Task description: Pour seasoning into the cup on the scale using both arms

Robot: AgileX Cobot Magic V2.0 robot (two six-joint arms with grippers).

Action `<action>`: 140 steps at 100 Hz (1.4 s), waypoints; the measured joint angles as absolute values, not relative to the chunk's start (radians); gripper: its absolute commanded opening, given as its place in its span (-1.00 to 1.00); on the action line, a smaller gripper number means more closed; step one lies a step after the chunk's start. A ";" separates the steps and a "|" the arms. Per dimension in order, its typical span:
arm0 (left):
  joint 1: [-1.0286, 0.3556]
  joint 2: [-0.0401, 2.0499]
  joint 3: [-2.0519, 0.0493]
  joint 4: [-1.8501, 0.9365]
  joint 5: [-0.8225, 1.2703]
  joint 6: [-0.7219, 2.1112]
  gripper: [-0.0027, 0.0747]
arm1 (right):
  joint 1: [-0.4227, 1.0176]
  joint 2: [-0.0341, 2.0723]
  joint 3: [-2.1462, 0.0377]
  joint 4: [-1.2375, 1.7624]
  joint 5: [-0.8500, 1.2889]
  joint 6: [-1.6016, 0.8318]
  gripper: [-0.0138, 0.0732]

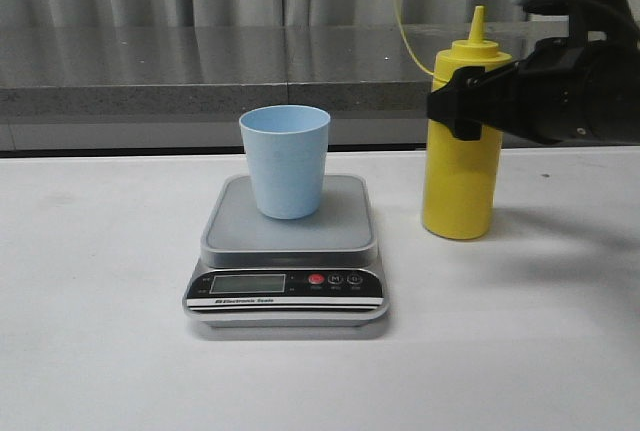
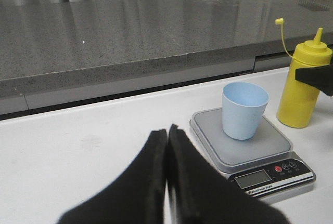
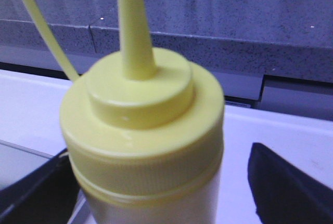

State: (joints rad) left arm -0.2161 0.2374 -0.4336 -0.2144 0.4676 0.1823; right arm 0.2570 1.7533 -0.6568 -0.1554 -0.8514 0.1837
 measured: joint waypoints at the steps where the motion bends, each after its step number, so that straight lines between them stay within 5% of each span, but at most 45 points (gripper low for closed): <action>1: -0.216 0.237 -0.434 -0.214 0.468 0.182 -0.98 | 0.257 1.749 -0.649 -0.155 -0.851 0.183 0.77; 35: -0.216 0.237 -0.434 -0.214 0.468 0.182 -0.98 | 0.257 1.454 -0.434 -0.130 -0.851 0.183 0.68; 69: -0.216 0.237 -0.434 -0.214 0.468 0.182 -0.98 | 0.257 1.157 -0.190 0.077 -0.847 0.181 -0.86; 140: -0.216 0.237 -0.434 -0.214 0.468 0.182 -0.98 | 0.189 0.756 -0.002 0.110 -0.704 0.181 -0.84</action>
